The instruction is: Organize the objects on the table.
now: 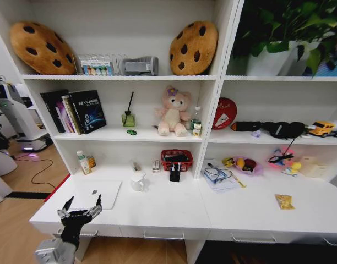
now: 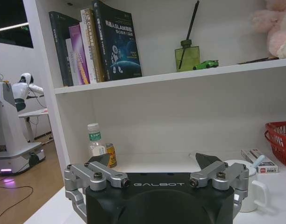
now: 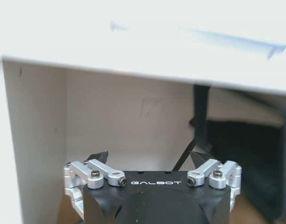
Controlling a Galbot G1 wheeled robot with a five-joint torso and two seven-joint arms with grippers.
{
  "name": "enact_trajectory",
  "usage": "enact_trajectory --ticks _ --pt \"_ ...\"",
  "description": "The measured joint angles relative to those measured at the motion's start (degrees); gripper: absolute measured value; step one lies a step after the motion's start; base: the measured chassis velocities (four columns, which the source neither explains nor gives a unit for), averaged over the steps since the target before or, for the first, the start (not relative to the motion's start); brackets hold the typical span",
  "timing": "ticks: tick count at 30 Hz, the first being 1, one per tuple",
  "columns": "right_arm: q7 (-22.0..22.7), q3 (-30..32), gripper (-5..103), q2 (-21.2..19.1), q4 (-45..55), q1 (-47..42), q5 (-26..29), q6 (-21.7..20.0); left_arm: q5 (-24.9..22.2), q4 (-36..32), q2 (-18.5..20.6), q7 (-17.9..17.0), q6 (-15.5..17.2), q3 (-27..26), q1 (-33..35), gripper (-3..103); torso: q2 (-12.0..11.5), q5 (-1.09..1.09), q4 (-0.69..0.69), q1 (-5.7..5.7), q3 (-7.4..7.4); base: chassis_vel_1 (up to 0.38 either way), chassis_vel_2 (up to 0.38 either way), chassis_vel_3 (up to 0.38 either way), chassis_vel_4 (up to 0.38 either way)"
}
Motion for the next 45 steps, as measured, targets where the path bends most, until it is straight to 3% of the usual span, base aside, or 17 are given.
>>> enact_trajectory --ticks 3,6,8,10,11,13,18,23,27,30,31,33,34,35,39,45 --pt "6.1 3.3 100 0.0 12.7 -5.9 -5.2 0.3 0.0 0.0 0.0 0.0 0.0 0.0 0.0 100 0.0 -0.02 0.01 0.00 0.00 0.000 0.000 0.000 0.000" --pt "8.0 5.3 100 -0.2 18.4 -7.9 -6.0 1.3 0.0 0.0 0.0 0.0 0.0 0.0 0.0 100 0.0 0.00 0.01 0.00 0.00 0.000 0.000 0.000 0.000" --pt "8.4 7.7 100 -0.2 22.0 -9.2 -6.1 2.0 0.0 0.0 0.0 -0.1 0.0 0.0 0.0 100 0.0 0.06 -0.07 0.00 0.01 0.000 0.000 0.000 0.000" --pt "8.2 10.6 100 -0.8 26.7 -9.9 -5.0 2.9 0.0 0.0 0.0 0.0 0.0 0.0 0.0 100 0.0 -0.07 0.08 0.00 0.00 0.000 0.000 0.000 0.000" --pt "7.7 12.2 100 -1.1 28.7 -10.3 -3.6 2.9 0.0 0.0 0.0 0.0 0.0 0.0 0.0 100 0.0 0.00 0.00 0.00 0.00 0.000 0.000 0.000 0.000" --pt "6.7 13.9 100 -1.5 30.8 -10.2 -1.6 2.4 0.0 0.0 0.0 0.0 0.0 0.0 0.0 100 0.0 0.05 0.02 0.00 0.00 0.000 0.000 0.000 0.000" --pt "4.0 19.2 100 -3.1 40.2 -10.8 7.6 -2.4 0.0 0.0 0.0 0.0 0.0 0.0 0.0 100 0.0 0.00 0.03 0.00 0.00 0.000 0.000 0.000 0.000" --pt "2.5 18.9 100 -2.6 45.8 -13.2 10.4 -4.2 0.0 0.0 0.0 0.0 0.0 0.0 0.0 100 0.0 0.02 0.01 0.00 0.00 0.000 0.000 0.000 0.000" --pt "2.8 17.9 100 -1.4 52.7 -16.8 15.2 -8.7 0.0 0.0 0.0 0.0 0.0 0.0 0.0 100 0.0 0.01 0.00 0.00 0.00 0.000 0.000 0.000 0.000" --pt "4.1 19.5 100 -1.5 63.0 -20.5 21.2 -18.9 0.0 0.0 0.0 0.0 0.0 0.0 0.0 100 0.0 -0.02 0.01 0.00 0.00 0.000 0.000 0.000 0.000" --pt "4.1 19.5 100 -1.5 63.0 -20.5 21.2 -18.9 0.0 0.0 0.0 0.0 0.0 0.0 0.0 100 0.0 -0.02 0.01 0.00 0.00 0.000 0.000 0.000 0.000" --pt "4.7 21.7 100 -2.2 69.0 -22.2 25.8 -25.8 0.0 0.0 0.0 0.0 0.0 0.0 0.0 100 0.0 -0.03 0.01 0.00 0.00 0.000 0.000 0.000 0.000" --pt "4.7 21.7 100 -2.2 69.0 -22.2 25.8 -25.8 0.0 0.0 0.0 0.0 0.0 0.0 0.0 100 0.0 -0.03 0.01 0.00 0.00 0.000 0.000 0.000 0.000" --pt "4.5 23.1 100 -2.5 70.7 -22.1 26.9 -28.3 0.0 0.0 0.0 0.0 0.0 0.0 0.0 100 0.0 -0.02 0.01 0.00 0.00 0.000 0.000 0.000 0.000" --pt "0.7 24.5 100 -2.9 71.0 -22.7 26.4 -29.9 0.0 0.0 0.0 0.0 0.0 0.0 0.0 100 0.0 0.00 0.01 0.00 0.01 0.000 0.000 0.000 0.000" --pt "0.0 24.9 100 -2.6 71.1 -22.7 28.5 -29.6 0.0 0.0 0.0 0.0 0.0 0.0 0.0 100 0.0 0.00 0.01 0.00 0.00 0.000 0.000 0.000 0.000"
